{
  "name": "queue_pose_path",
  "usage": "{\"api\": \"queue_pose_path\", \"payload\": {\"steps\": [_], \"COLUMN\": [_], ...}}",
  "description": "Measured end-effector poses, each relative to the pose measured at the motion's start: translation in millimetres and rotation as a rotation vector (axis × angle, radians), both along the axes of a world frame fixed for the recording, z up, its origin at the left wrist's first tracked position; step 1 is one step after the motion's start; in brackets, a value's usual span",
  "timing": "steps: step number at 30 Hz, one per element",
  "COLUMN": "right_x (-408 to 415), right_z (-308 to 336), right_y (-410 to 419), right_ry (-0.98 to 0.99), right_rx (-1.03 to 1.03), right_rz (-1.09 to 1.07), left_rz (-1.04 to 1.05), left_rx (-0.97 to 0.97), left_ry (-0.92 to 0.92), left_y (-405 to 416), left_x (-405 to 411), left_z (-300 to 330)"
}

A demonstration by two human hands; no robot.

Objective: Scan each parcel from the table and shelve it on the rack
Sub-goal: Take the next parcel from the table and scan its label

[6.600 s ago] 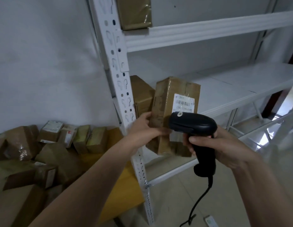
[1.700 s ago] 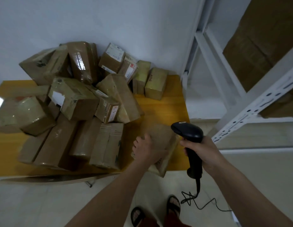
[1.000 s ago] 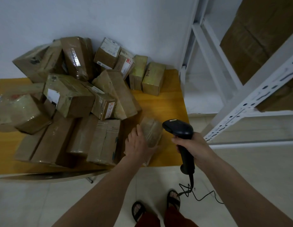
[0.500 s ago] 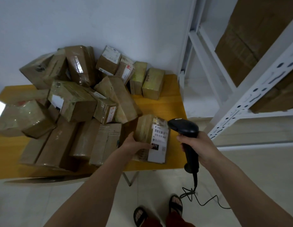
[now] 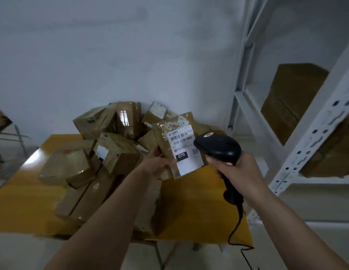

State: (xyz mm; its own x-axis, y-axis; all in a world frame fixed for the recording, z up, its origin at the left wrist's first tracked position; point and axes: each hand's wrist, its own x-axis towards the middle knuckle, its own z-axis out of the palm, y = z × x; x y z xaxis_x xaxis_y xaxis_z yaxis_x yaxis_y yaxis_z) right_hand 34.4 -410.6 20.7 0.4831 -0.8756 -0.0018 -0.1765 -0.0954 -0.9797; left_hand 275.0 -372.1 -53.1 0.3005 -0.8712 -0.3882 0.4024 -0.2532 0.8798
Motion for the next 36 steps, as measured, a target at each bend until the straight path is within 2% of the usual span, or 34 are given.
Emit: {"api": "queue_pose_path", "payload": {"steps": [3, 8, 17, 22, 25, 29, 36], "right_x": [3.2, 7.9, 12.5, 15.5, 15.0, 12.5, -1.8], "right_z": [12.0, 17.2, 17.1, 16.0, 13.6, 12.8, 2.4], "right_y": [0.6, -3.0, -8.7, -8.2, -7.4, -1.6, 19.2], "right_ry": [-0.032, -0.046, -0.098, -0.059, -0.055, -0.080, -0.116], "right_rx": [-0.082, -0.100, -0.127, -0.104, -0.028, 0.084, 0.221], "right_rz": [0.030, 0.031, 0.072, 0.087, 0.092, 0.098, -0.019], "left_rz": [0.020, 0.042, 0.071, 0.060, -0.006, -0.192, -0.363], "left_rx": [-0.099, -0.134, -0.179, -0.185, -0.157, -0.107, 0.048], "left_ry": [-0.038, -0.132, -0.167, -0.168, -0.186, -0.222, -0.228], "left_y": [-4.5, -9.3, -13.9, -12.9, -7.8, 1.5, 10.0], "left_x": [10.7, 17.6, 19.0, 19.8, 19.9, 13.1, -10.2], "left_z": [21.7, 47.7, 51.3, 50.0, 49.9, 46.0, 17.9]}}
